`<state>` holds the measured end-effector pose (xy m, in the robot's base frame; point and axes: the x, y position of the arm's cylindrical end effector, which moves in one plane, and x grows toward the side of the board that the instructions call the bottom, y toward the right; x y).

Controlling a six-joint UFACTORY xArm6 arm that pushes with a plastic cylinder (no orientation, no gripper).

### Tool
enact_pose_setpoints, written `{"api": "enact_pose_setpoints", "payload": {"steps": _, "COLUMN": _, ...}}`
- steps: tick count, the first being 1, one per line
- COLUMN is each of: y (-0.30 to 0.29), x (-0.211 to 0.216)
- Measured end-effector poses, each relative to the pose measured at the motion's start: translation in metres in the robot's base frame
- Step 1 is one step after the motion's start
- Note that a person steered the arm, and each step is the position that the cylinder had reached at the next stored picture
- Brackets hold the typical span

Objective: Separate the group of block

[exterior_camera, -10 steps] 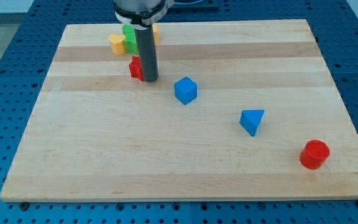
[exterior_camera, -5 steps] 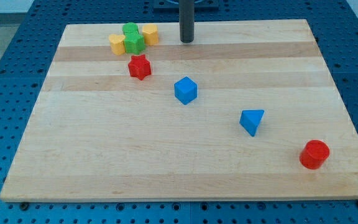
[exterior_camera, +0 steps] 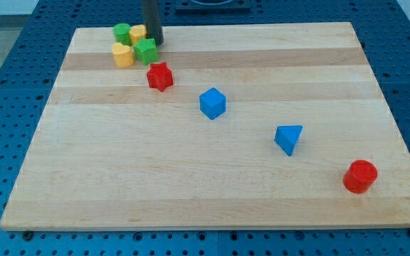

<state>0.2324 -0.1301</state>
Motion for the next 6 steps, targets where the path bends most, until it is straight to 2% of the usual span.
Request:
{"api": "enact_pose_setpoints", "payload": {"steps": 2, "y": 0.012, "x": -0.014}}
{"api": "enact_pose_setpoints", "payload": {"steps": 5, "y": -0.017, "x": -0.037}}
{"api": "enact_pose_setpoints", "payload": {"steps": 6, "y": -0.052, "x": -0.015}}
